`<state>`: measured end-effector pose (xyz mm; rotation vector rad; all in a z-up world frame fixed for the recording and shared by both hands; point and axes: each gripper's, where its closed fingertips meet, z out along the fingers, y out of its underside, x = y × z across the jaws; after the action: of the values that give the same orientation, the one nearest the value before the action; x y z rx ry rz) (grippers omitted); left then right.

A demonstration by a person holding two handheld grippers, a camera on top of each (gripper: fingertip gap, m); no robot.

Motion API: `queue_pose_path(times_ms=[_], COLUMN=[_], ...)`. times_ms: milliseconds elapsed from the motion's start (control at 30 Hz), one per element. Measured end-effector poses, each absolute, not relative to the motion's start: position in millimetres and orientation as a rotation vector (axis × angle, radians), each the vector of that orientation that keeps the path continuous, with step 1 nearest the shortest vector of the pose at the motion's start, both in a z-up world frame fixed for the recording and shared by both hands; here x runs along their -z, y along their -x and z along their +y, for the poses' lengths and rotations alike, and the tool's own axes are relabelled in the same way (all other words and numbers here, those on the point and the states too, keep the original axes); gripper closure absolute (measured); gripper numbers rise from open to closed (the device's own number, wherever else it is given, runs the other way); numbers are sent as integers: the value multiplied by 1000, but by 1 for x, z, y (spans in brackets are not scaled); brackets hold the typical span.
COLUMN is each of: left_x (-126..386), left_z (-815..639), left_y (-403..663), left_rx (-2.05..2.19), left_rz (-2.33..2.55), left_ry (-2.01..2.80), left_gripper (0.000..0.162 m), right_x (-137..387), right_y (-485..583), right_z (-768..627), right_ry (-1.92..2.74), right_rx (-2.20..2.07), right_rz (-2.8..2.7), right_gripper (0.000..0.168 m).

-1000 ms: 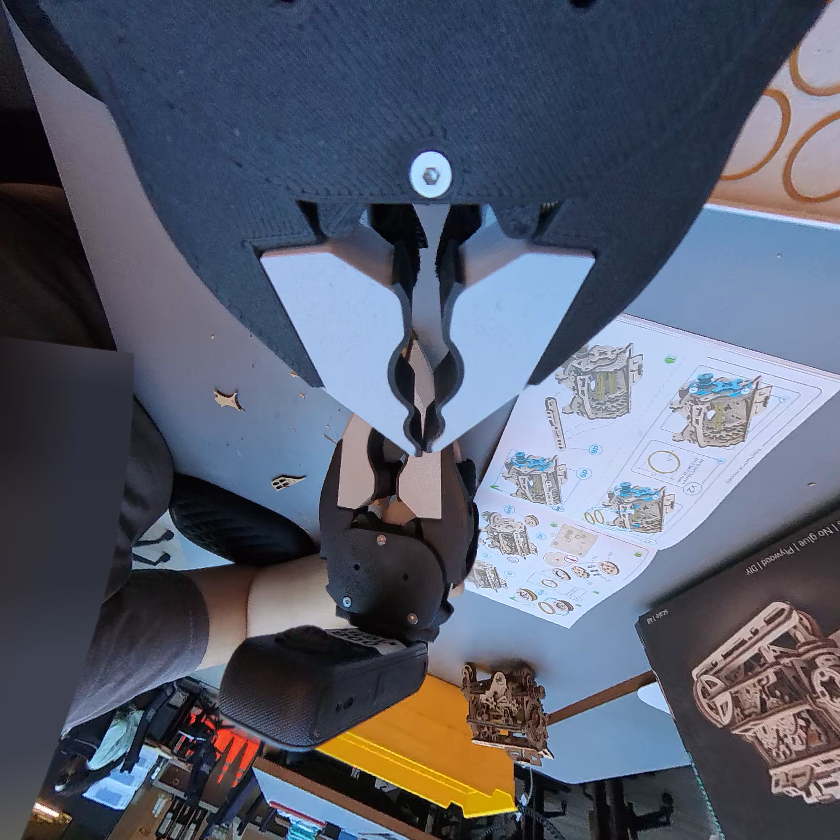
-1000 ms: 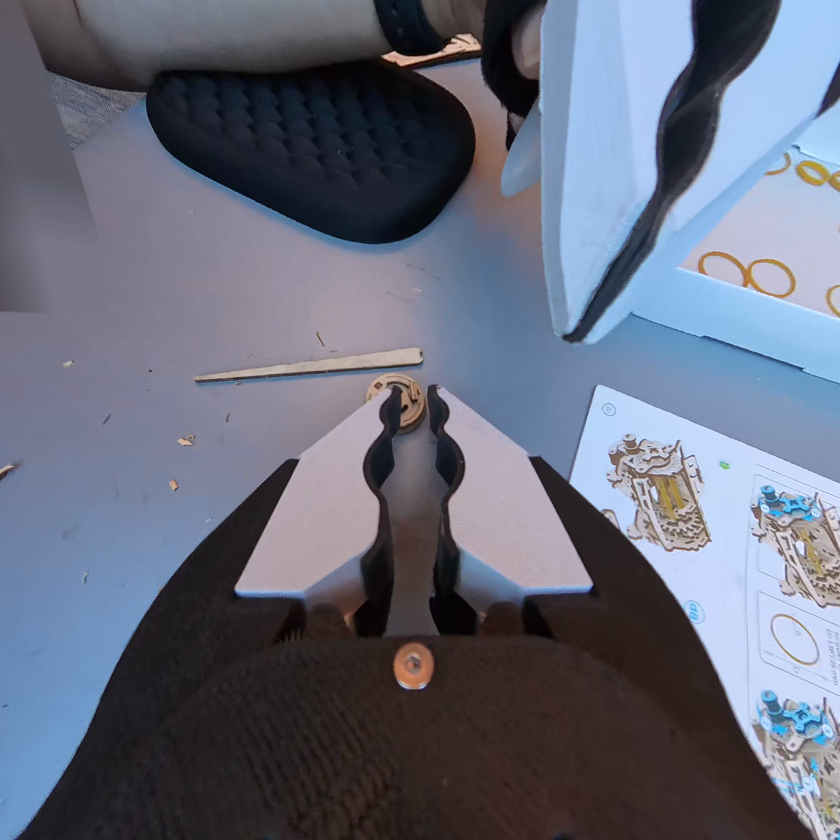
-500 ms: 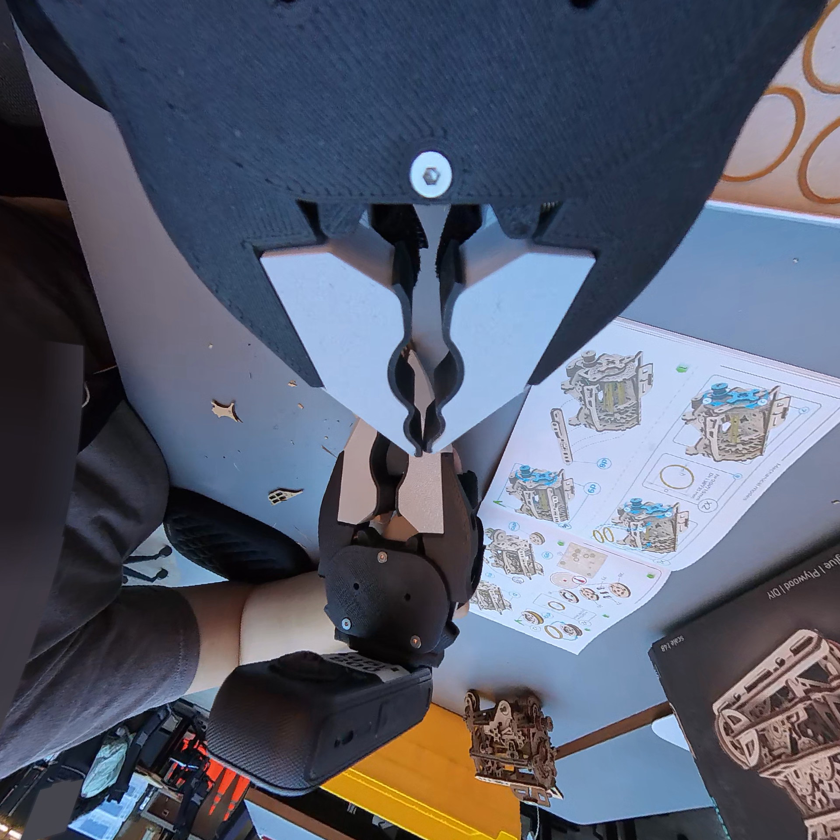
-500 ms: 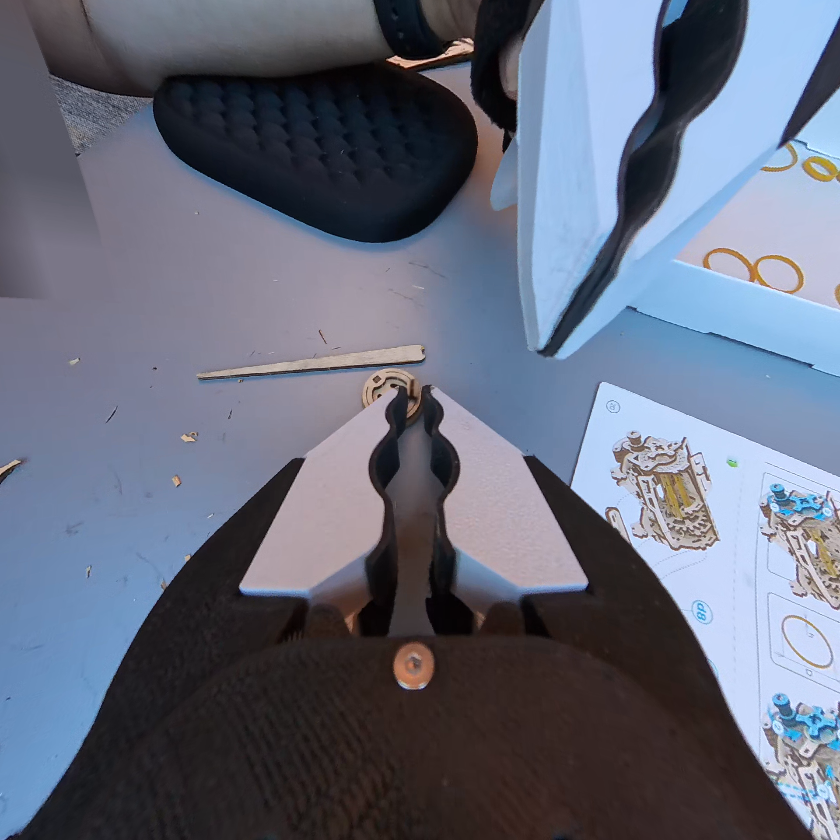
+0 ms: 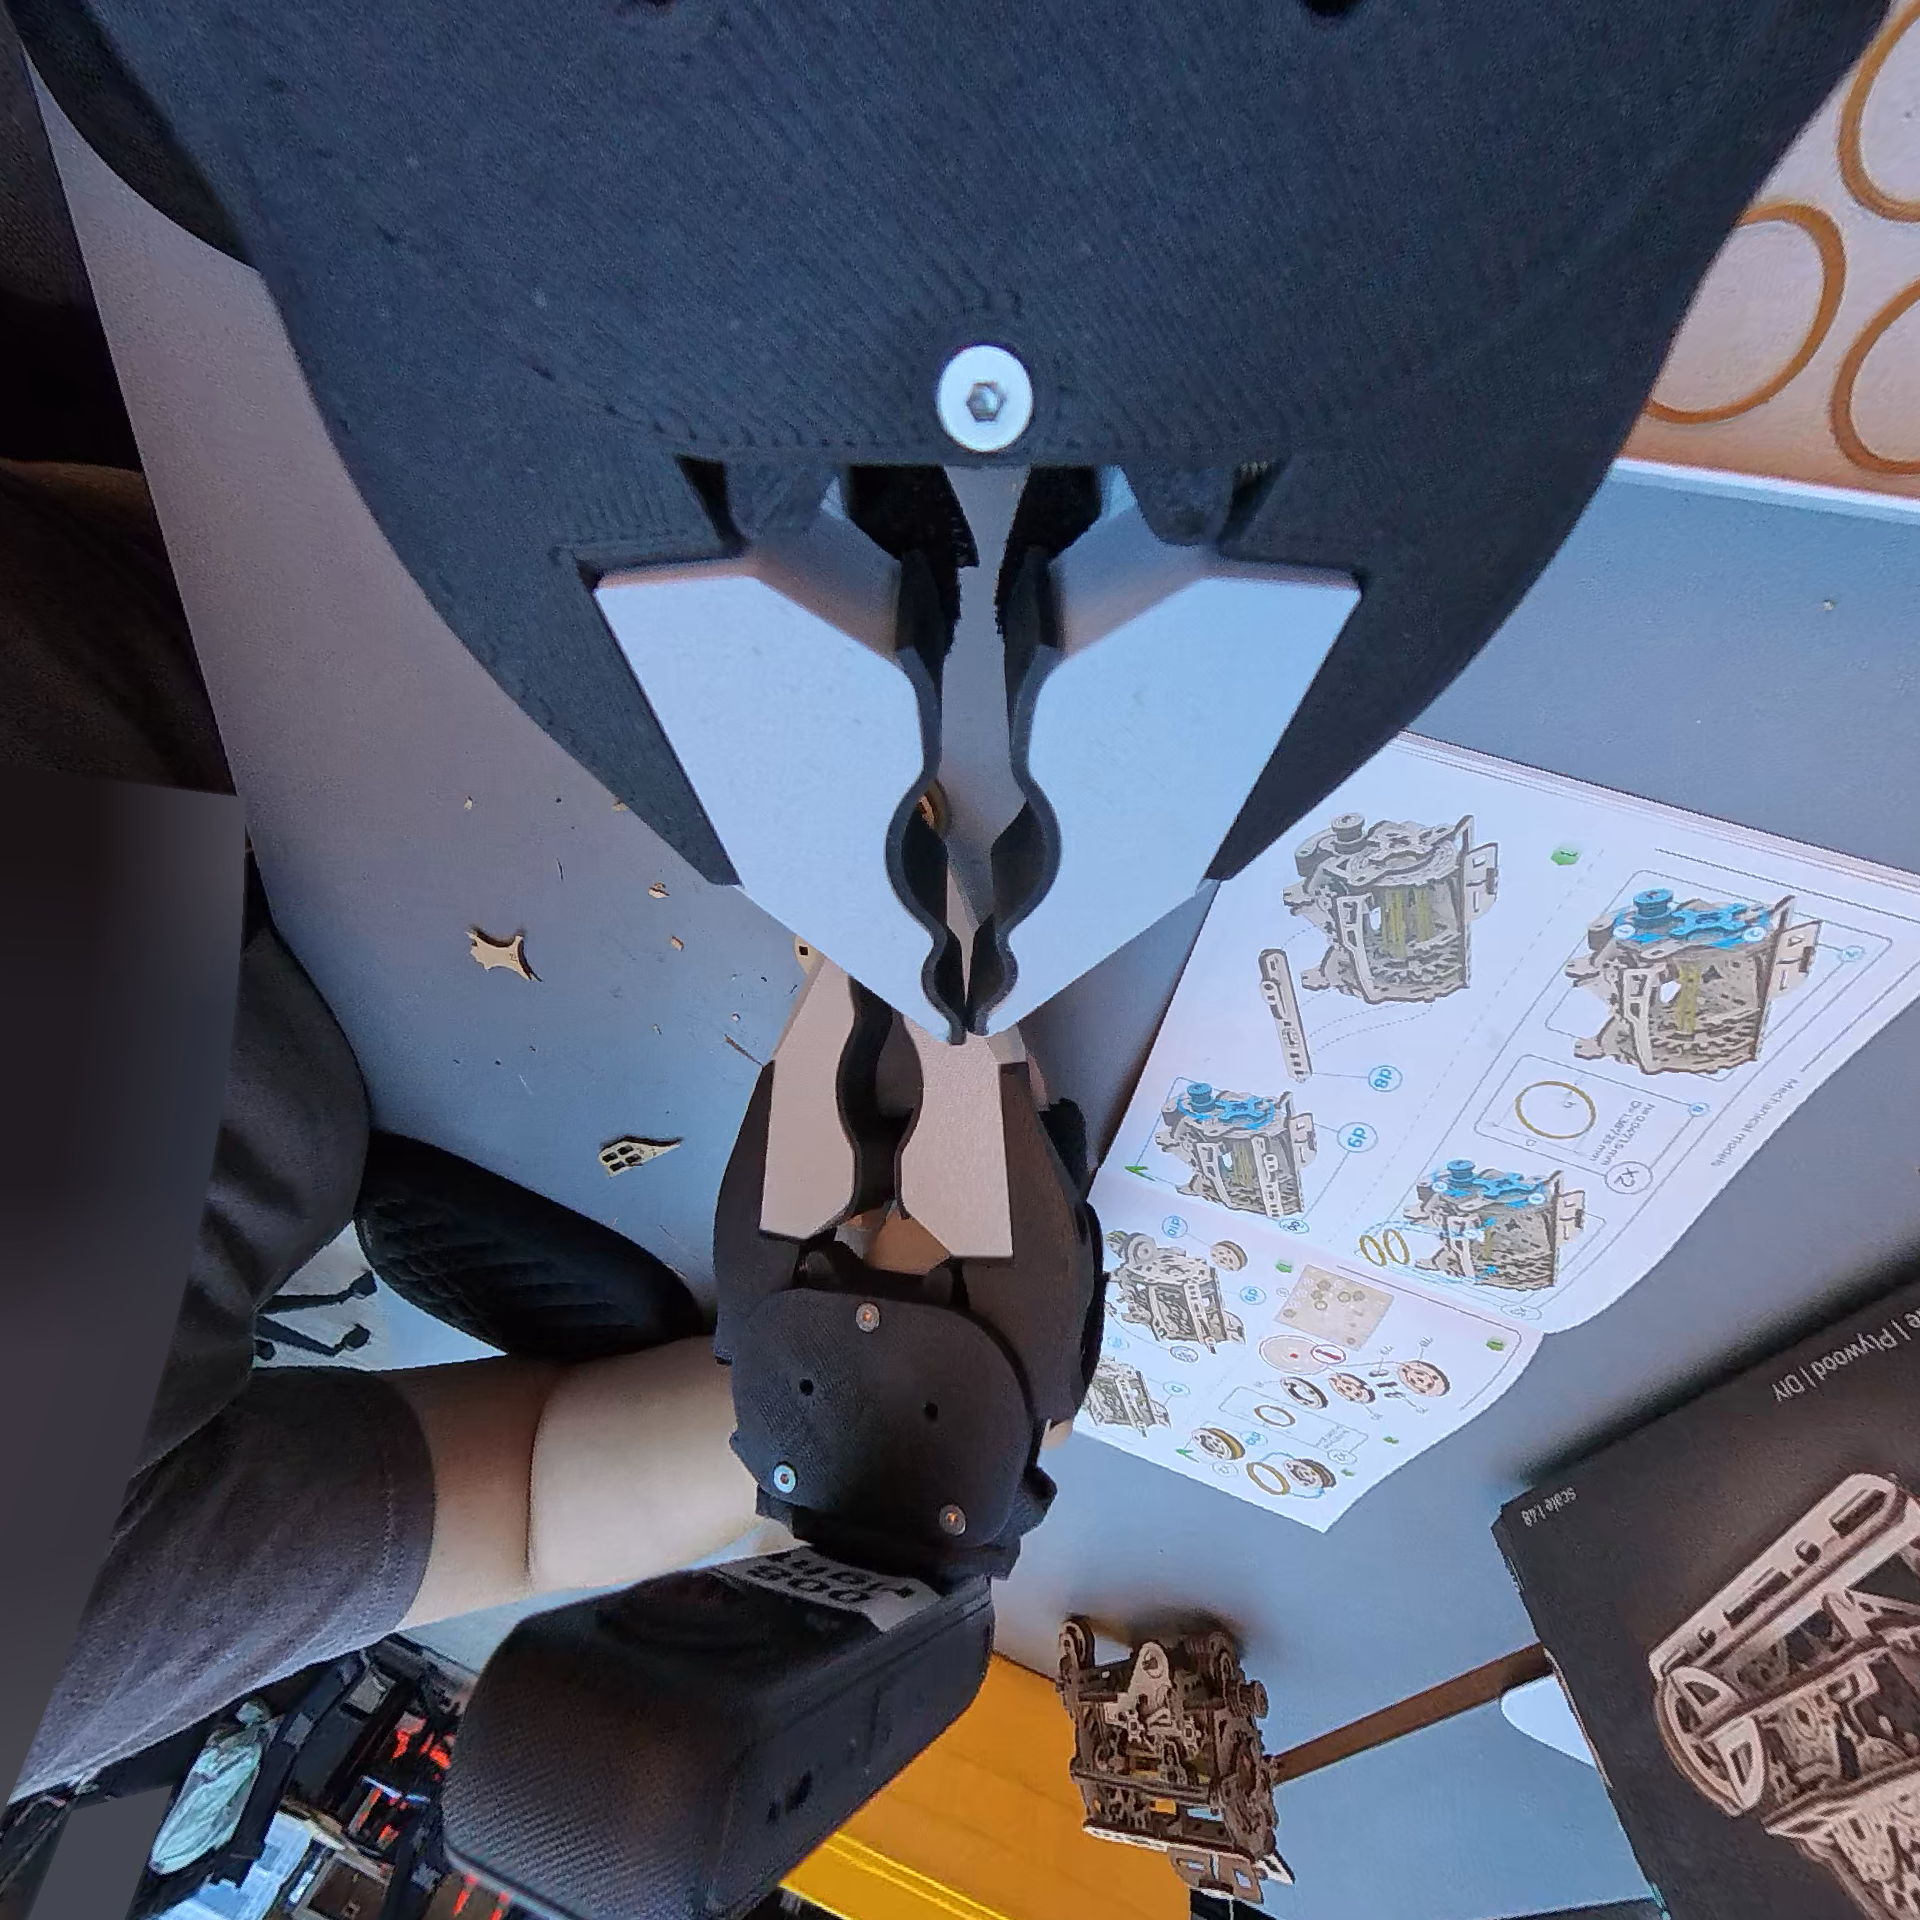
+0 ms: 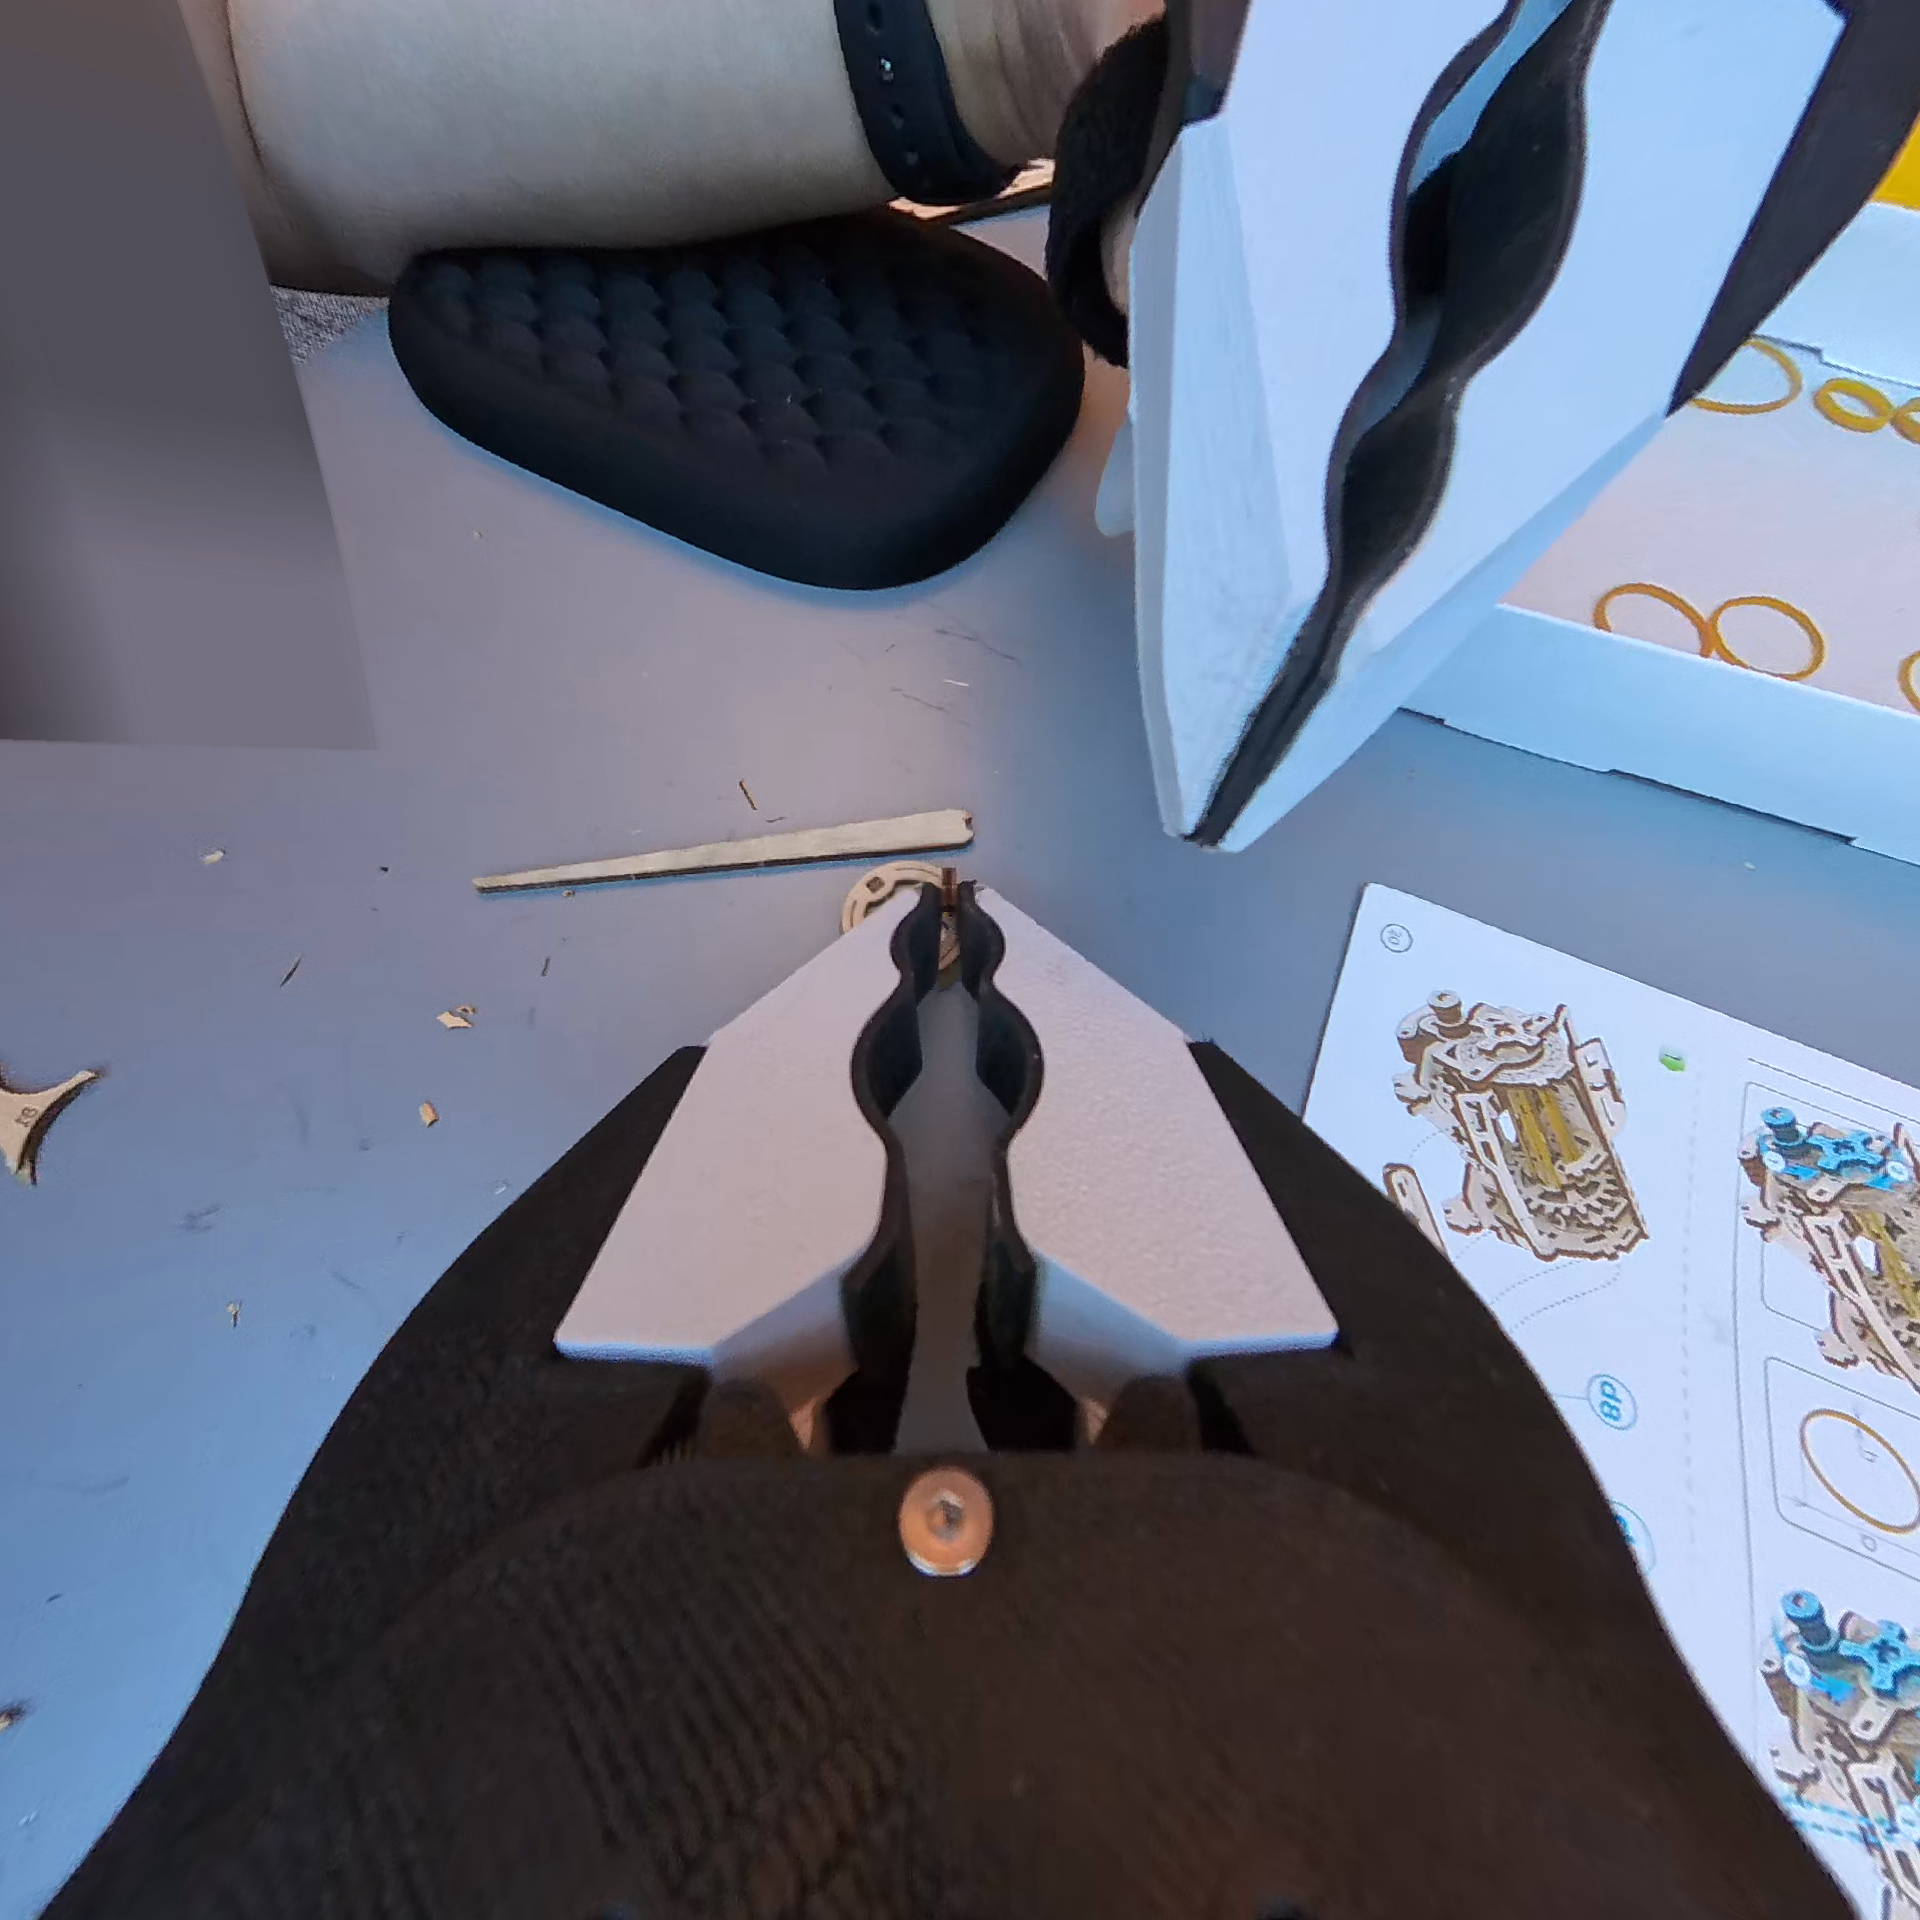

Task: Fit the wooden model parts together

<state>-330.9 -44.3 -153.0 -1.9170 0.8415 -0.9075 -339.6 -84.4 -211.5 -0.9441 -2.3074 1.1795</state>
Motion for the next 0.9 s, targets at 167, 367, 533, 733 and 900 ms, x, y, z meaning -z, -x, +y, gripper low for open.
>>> queue_pose_path(times_ms=[167, 367, 533, 733, 900], left_x=[158, 181, 167, 158, 159], left_z=[-47, -52, -56, -55, -58], left_y=[336, 335, 309, 301, 295], left_rx=[897, 870, 905, 896, 929], left_rz=[856, 911, 964, 963, 950], left_ry=[1937, 2020, 1885, 1790, 1775], left_gripper=[157, 144, 135, 133, 138], right_x=[197, 189, 183, 160, 160], right_y=[333, 309, 278, 265, 254], right_z=[-79, -60, -60, -48, -40], right_ry=[936, 1155, 1464, 1570, 1489], right_rx=[-1191, -1041, -944, -1059, -1080], right_rz=[-2278, -2195, -1957, -1575, -1559], right_gripper=[167, 167, 167, 167, 167])
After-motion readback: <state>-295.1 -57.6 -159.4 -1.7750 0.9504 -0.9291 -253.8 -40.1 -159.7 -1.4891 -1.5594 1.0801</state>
